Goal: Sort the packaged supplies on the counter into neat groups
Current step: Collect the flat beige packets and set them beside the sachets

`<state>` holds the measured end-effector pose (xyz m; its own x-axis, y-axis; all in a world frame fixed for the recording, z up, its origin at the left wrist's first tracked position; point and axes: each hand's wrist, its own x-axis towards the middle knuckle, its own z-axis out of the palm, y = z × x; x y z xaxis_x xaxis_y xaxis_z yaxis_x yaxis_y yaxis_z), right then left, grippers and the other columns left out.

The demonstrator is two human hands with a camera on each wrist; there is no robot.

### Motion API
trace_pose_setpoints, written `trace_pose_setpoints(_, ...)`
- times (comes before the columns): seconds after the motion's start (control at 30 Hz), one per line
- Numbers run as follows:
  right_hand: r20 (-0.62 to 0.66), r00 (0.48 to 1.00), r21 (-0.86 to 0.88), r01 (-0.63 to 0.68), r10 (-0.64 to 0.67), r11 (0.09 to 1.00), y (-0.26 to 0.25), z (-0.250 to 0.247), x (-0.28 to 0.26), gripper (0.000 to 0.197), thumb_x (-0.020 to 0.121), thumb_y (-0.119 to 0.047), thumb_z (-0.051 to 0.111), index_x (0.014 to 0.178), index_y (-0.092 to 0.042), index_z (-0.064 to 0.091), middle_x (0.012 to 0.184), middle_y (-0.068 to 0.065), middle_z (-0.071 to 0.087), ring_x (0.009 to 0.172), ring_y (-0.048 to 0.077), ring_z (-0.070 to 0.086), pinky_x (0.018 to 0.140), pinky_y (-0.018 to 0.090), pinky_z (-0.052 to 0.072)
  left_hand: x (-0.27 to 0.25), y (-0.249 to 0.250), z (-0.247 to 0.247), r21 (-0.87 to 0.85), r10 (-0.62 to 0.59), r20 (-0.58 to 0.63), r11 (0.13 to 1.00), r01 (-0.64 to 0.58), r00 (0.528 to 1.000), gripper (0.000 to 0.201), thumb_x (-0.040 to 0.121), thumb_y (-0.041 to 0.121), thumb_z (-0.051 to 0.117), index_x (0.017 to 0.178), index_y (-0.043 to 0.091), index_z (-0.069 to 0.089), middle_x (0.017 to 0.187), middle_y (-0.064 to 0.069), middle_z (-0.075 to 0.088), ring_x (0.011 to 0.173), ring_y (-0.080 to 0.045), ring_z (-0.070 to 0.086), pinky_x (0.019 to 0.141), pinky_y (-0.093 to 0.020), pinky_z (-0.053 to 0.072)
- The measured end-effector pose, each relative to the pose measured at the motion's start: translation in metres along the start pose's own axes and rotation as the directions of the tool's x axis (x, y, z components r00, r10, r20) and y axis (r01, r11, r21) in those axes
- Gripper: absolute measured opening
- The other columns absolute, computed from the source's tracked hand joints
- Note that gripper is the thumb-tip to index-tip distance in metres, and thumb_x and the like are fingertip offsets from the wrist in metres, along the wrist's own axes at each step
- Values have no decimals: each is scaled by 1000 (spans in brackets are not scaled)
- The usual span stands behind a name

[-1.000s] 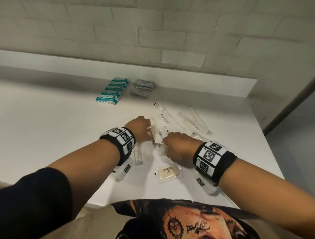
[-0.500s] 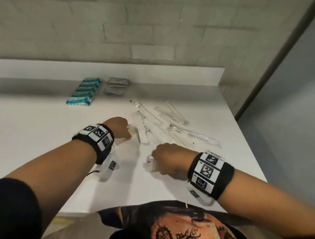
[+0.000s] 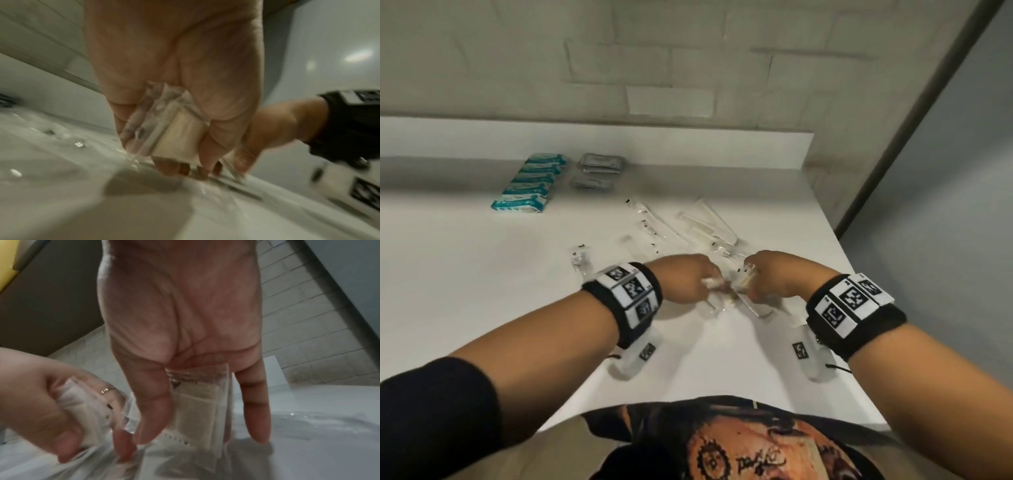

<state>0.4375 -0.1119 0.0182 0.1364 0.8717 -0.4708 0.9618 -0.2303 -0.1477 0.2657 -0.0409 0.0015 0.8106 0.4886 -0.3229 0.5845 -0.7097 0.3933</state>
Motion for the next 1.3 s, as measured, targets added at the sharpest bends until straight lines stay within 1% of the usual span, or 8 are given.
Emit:
trace_pose_setpoints(0.17,-61,996,-87,-77,72,993,-3,17,5,50,77,-42,69,118,-19,55,118,5,50,102,25,57,78,30,47,26,21,25,91,-151,-170,982,168,974,49,77,39,68,118,18,51,113,-5,53,99,-24,57,74,-31,43)
trace_pose_setpoints(0.37,-127,975,-88,-196,184,977,13,13,4,39,82,-3,49,120,-8,51,121,12,56,108,30,58,73,29,41,39,26,9,108,-247,-126,959,261,961,65,75,39,73,125,11,43,121,-8,54,107,-26,58,84,-35,50)
trace_pose_setpoints(0.5,-181,968,-24,-180,173,983,27,13,5,27,83,-9,52,110,-11,54,113,9,61,100,26,59,71,27,40,48,38,12,23,-257,-161,964,264,953,66,74,48,71,123,12,45,117,-6,55,106,-26,57,80,-33,46)
trace_pose_setpoints(0.87,-136,963,129,-216,234,968,35,6,-4,20,86,-31,60,86,-14,50,97,6,57,84,20,48,59,24,36,43,37,8,-234,-305,-55,930,285,951,26,82,22,57,104,10,52,108,-6,58,103,-25,58,72,-27,39)
trace_pose_setpoints(0.93,-148,967,263,-166,210,951,33,-2,-5,24,91,-28,56,103,-8,55,103,8,58,85,20,49,65,24,39,34,24,3,-479,-323,-106,846,236,941,43,83,27,58,121,10,47,118,-5,58,102,-24,58,79,-29,45)
trace_pose_setpoints(1.03,-260,956,687,87,133,721,15,-14,-9,22,89,-14,63,108,-5,56,93,6,58,79,18,56,64,24,44,18,8,-7,-891,-339,-142,452,29,930,60,79,22,65,132,13,39,118,-12,64,97,-26,68,84,-43,56)
trace_pose_setpoints(1.13,-313,947,918,283,67,278,-20,-25,-10,28,80,1,71,102,-7,55,82,7,61,64,14,58,54,22,45,-5,-4,-22,-973,-295,-205,162,-163,933,35,92,14,57,127,11,50,119,-18,66,101,-35,67,83,-48,54)
trace_pose_setpoints(1.3,-404,914,909,396,41,131,-73,-35,2,13,83,-5,70,85,-9,57,72,6,64,60,19,59,56,29,49,-42,-25,-38,-955,-213,-281,-38,-295,936,39,90,28,60,124,9,61,114,-15,69,101,-31,67,74,-38,58)
